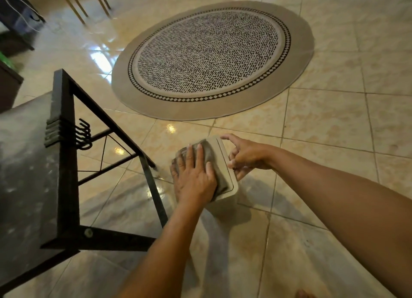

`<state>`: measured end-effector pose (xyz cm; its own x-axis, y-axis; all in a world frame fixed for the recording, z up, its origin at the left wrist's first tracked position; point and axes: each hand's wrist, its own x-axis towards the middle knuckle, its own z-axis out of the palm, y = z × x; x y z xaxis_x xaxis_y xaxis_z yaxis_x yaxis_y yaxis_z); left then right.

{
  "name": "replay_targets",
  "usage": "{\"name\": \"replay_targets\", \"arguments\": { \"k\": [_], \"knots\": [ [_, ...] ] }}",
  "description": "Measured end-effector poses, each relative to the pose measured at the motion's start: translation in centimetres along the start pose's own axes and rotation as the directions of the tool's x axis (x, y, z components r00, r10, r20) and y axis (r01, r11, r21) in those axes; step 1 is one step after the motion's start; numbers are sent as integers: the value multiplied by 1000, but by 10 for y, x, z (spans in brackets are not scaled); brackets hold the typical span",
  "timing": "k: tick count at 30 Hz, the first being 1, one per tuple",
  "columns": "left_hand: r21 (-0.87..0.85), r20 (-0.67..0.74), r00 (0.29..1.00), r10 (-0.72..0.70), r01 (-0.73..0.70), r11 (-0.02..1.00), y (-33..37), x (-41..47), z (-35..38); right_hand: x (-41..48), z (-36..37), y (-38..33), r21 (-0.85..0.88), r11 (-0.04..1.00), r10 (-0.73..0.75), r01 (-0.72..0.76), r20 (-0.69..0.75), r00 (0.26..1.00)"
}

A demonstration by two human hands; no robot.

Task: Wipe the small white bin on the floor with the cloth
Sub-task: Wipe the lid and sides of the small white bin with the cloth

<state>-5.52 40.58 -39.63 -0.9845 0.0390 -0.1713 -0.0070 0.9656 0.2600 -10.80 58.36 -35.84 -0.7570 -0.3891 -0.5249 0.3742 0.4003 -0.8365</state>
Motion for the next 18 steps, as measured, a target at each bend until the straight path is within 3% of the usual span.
{"name": "replay_targets", "arguments": {
  "k": [3,4,7,11,15,18],
  "knots": [
    [80,24,967,253,-254,964,10,-5,2,1,-1,0,17,1000,10,-10,22,1000],
    [79,29,961,274,-275,958,10,1,1,1,-1,0,18,1000,7,-8,25,1000],
    [32,-4,994,105,-105,994,10,17,-5,-1,1,-2,-3,1000,-5,5,11,1000],
    [92,72,938,338,-344,935,13,12,-4,-2,2,-4,1,1000,17,-17,8,1000],
    [60,14,996,83,-84,995,10,27,-9,2,6,-6,-25,1000,9,-9,6,1000],
    [44,128,955,267,-274,961,27,17,-11,0,4,-4,5,1000,27,-27,0,1000]
  ]
}}
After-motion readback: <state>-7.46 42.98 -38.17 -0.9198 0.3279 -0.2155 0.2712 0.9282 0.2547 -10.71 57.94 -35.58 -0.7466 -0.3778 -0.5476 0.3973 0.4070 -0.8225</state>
